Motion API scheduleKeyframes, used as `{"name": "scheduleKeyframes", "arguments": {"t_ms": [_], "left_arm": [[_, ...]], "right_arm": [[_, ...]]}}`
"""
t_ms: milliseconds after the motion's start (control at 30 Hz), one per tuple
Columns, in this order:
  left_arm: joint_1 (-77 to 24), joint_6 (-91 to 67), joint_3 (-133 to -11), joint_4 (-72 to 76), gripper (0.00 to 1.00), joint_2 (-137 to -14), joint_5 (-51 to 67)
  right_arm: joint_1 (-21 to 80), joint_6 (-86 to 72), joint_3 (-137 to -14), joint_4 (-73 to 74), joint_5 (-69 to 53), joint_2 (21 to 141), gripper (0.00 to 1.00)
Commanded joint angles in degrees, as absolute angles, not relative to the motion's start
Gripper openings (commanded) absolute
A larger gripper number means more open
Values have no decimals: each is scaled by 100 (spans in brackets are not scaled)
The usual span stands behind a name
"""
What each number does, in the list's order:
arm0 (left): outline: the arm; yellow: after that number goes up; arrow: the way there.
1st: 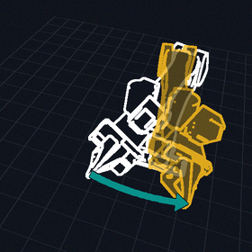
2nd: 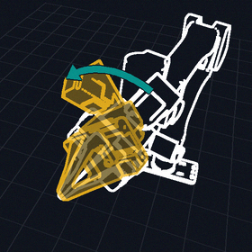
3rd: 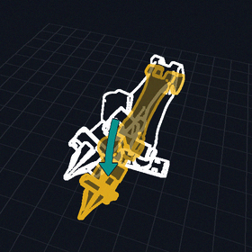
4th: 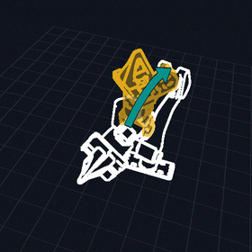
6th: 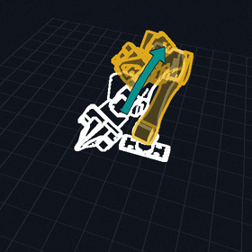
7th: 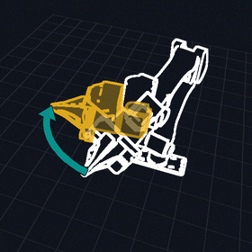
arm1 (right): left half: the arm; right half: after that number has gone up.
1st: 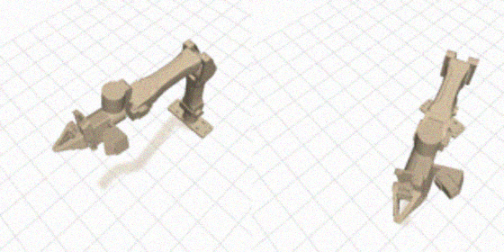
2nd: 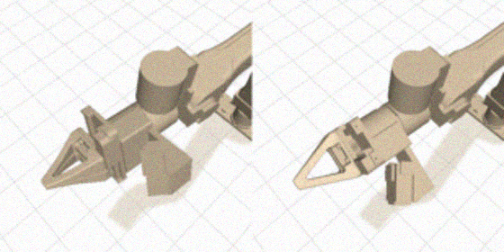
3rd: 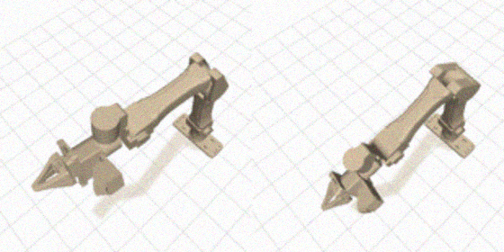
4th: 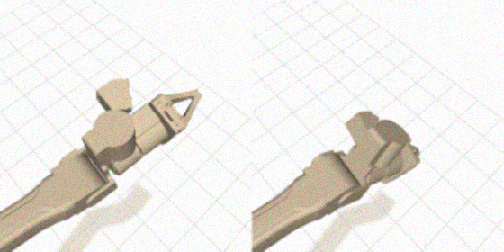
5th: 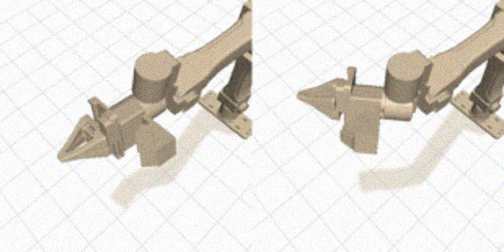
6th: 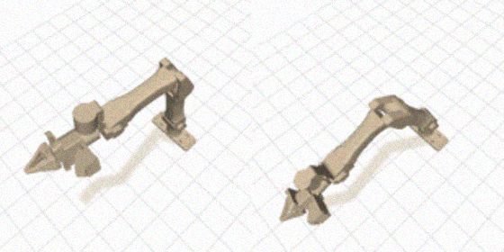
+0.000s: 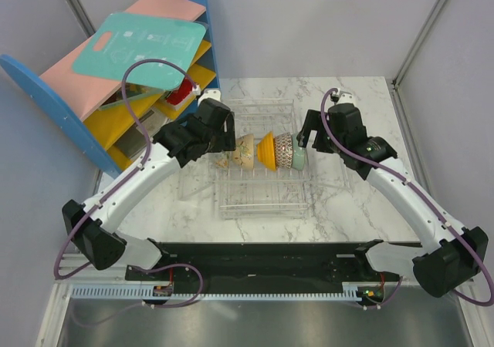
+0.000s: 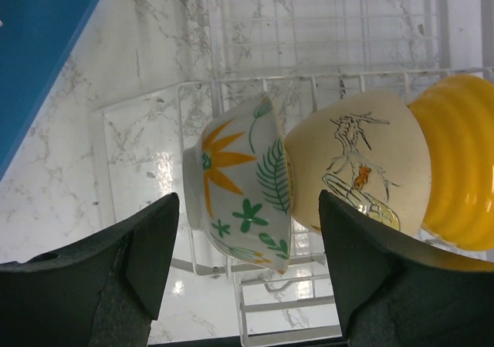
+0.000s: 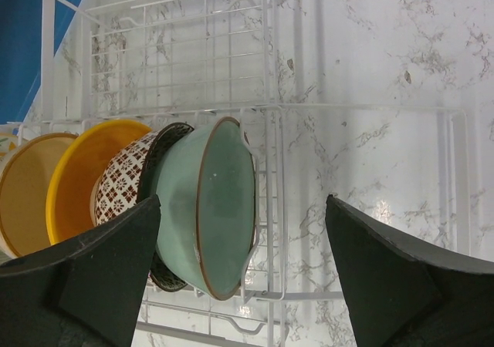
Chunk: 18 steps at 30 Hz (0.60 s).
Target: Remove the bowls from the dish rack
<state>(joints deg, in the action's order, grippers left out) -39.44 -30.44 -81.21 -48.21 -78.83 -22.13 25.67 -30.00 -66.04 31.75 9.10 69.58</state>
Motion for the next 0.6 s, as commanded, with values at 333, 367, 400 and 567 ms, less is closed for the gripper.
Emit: {"name": "scheduleKeyframes", "arguments": {"t_ms": [333, 367, 400, 567], "left_arm": [[-4429, -2874, -9202, -5879, 78, -8833, -3682], [-4456, -2926, -9211, -6045, 70, -8850, -3804], [-4517, -2988, -9246, -6134, 68, -8903, -3893], [-4535, -3217, -9220, -6407, 66, -8956, -4174]], "right_arm": [[2540, -2909, -6636, 3094, 967, 6917, 96], [2531, -2909, -6644, 3094, 949, 6917, 96], [2514, -2900, -6627, 3094, 941, 6917, 96], [2452, -2857, -6583, 3085, 897, 6934, 97]]}}
